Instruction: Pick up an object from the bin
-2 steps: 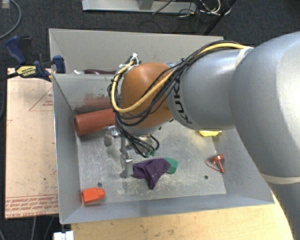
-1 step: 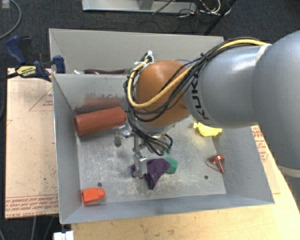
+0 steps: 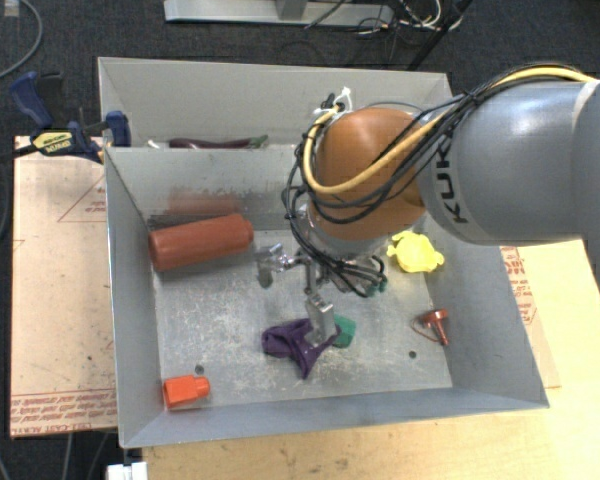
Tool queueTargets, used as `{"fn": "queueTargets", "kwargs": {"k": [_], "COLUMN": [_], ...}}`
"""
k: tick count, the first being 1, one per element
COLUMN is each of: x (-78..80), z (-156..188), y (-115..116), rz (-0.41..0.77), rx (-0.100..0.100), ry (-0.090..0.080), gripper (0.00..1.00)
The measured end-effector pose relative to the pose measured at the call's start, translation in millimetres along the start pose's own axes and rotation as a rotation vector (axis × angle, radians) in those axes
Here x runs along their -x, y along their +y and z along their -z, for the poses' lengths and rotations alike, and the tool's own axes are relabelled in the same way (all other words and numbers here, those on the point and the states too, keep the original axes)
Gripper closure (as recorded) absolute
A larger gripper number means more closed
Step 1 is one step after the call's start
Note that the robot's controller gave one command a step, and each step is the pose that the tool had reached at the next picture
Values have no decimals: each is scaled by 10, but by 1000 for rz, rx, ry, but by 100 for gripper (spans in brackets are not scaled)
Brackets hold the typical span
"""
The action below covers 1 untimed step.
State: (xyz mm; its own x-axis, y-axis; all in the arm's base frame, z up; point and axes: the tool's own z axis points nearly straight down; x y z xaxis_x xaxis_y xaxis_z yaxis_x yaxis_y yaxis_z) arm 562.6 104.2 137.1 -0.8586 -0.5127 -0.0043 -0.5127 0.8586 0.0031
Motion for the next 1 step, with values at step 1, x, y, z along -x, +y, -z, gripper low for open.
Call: {"fn": "queueTargets", "kwargs": {"k": [1], "x": [-249], "z": [26], "y": [-106], "rz": [-198], "rx": [-3], "ry": [1], "gripper": [0]}}
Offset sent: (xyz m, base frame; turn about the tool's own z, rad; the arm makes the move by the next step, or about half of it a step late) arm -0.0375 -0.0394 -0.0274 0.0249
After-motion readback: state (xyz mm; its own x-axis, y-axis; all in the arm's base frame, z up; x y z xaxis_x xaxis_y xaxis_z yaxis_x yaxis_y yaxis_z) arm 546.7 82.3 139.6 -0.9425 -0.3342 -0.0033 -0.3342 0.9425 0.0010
